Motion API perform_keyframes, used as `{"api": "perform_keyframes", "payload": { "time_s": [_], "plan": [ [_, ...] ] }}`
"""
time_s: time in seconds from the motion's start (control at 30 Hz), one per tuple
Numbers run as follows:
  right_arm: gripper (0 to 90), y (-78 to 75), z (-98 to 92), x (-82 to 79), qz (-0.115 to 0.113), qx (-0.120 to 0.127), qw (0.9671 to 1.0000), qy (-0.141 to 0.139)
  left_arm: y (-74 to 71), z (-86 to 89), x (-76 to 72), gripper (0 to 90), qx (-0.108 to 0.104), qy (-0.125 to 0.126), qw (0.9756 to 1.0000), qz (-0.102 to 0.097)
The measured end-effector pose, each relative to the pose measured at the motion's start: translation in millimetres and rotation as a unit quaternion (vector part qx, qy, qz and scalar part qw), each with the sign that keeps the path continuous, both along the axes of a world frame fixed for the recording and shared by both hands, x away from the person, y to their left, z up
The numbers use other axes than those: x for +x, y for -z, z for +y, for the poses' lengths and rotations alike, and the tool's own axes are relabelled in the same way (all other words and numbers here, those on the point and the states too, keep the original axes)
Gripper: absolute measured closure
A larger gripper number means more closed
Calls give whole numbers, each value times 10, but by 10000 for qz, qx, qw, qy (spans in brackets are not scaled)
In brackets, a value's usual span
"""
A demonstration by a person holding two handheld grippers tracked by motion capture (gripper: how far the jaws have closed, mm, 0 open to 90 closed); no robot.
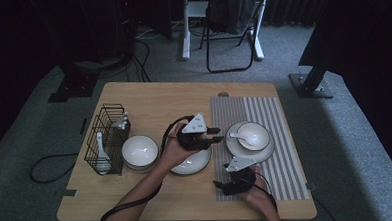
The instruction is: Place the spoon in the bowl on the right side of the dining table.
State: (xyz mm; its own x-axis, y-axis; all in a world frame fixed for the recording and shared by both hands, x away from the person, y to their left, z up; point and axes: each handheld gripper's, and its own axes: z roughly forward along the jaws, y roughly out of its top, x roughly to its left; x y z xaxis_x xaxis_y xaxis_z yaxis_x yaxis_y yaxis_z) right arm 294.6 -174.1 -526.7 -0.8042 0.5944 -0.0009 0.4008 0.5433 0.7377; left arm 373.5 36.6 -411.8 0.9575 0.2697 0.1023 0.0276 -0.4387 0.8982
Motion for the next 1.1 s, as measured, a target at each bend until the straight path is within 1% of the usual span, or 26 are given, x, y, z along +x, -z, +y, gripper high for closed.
{"api": "perform_keyframes", "payload": {
  "time_s": [0.1, 0.17, 0.2, 0.37, 0.4, 0.6, 0.63, 0.67, 0.7, 0.77, 0.83, 0.93, 1.07, 1.1],
  "plan": [
    [238, 0, 0, 1, -4, 0, 10000, -1, -39, 65, -66, 679, -6, 52, 10000, -73],
    [238, 0, 0, 1, -6, -1, 10000, 0, -46, 81, -81, 676, -34, 61, 9999, -89],
    [238, 0, 0, 1, -6, -1, 10000, 0, -68, 129, -117, 675, -69, 66, 9999, -116],
    [238, 0, 0, 0, -5, 1, 10000, 2, -100, 220, -170, 673, -167, 80, 9998, -118],
    [238, 0, 0, 0, -5, 2, 10000, 3, -115, 260, -199, 673, -228, 76, 9997, -107],
    [238, 0, 0, 0, -5, 3, 10000, 10, -175, 397, -257, 671, -174, 31, 9996, -214],
    [238, 0, 0, 0, -4, 3, 10000, 11, -175, 397, -257, 671, -174, 31, 9996, -214],
    [238, 0, 0, 0, -4, 3, 10000, 11, -198, 439, -277, 671, -155, 29, 9996, -238],
    [238, 0, 0, 0, -2, 3, 10000, 11, -198, 439, -277, 671, -155, 29, 9996, -238],
    [238, -1, 0, 0, -1, 0, 10000, 9, -240, 501, -323, 670, -65, 40, 9995, -311],
    [237, -1, 0, 1, -2, 1, 10000, 9, -251, 515, -334, 670, -37, 43, 9994, -338],
    [238, 0, 0, 1, -5, 0, 10000, 6, -325, 599, -389, 669, 162, 71, 9988, -451],
    [238, 0, -1, 1, -4, -1, 10000, 4, -396, 692, -464, 665, 212, 100, 9983, -527],
    [238, 0, -1, 1, -4, -1, 10000, 4, -396, 692, -464, 665, 212, 100, 9983, -527]
  ]
}}
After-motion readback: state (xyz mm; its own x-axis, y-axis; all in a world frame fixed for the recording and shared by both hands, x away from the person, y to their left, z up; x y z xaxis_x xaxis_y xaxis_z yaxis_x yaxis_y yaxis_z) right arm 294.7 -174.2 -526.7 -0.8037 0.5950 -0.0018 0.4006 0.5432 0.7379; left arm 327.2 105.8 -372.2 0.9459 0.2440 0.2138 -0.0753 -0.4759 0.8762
